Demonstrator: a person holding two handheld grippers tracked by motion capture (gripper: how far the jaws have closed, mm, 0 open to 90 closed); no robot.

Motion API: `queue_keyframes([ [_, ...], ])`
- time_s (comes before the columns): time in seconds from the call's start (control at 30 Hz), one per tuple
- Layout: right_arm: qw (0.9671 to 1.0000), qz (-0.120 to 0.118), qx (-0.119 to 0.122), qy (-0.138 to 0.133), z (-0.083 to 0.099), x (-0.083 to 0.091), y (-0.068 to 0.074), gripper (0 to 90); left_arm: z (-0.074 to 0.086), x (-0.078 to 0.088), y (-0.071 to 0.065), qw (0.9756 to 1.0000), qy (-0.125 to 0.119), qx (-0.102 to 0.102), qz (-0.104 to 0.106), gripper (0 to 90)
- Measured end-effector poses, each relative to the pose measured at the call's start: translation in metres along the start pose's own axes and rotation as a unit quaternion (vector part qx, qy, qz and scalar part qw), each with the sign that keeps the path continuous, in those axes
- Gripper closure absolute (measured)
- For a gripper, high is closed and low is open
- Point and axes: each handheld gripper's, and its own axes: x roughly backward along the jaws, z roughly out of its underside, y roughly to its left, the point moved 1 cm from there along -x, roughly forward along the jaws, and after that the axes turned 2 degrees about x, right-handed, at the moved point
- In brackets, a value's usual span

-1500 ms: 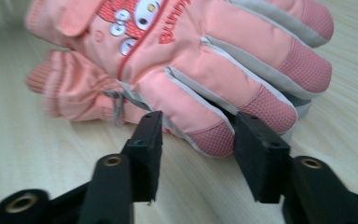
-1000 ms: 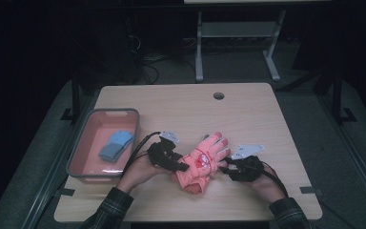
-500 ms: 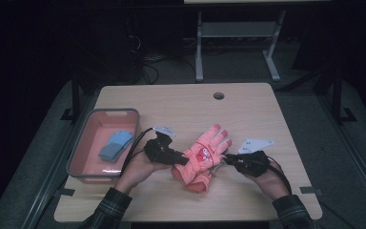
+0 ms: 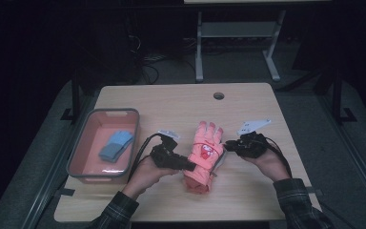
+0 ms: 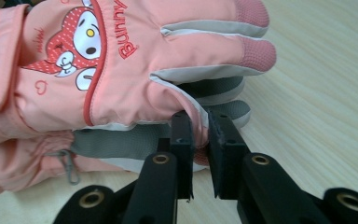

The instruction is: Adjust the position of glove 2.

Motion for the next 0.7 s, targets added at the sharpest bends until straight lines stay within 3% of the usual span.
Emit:
queue_keyframes([
  [0.07,1.0000,0.001,-0.001,0.006,0.001,-0.006,-0.001,77.0,0.001,-0.004,0.000,0.9999,0.002,-0.010,-0.012,50.7],
  [0.2,0.9995,0.020,-0.023,0.010,0.007,-0.013,-0.004,60.1,0.000,-0.008,-0.002,0.9995,0.005,-0.025,-0.018,37.4],
  [0.3,0.9990,0.033,-0.029,-0.004,0.009,-0.004,-0.005,57.9,-0.002,-0.004,-0.004,0.9992,-0.005,-0.030,-0.026,30.1],
  [0.47,0.9989,0.033,-0.028,-0.019,0.014,0.008,-0.002,64.8,-0.010,0.010,-0.003,0.9976,-0.040,-0.037,-0.042,21.4],
  [0.6,0.9993,0.024,-0.028,-0.011,0.017,0.009,0.003,71.5,-0.021,0.015,0.003,0.9956,-0.065,-0.031,-0.061,17.7],
  [0.7,0.9997,0.012,-0.021,-0.006,0.020,0.008,0.008,88.5,-0.028,0.009,0.006,0.9953,-0.062,-0.032,-0.068,15.3],
])
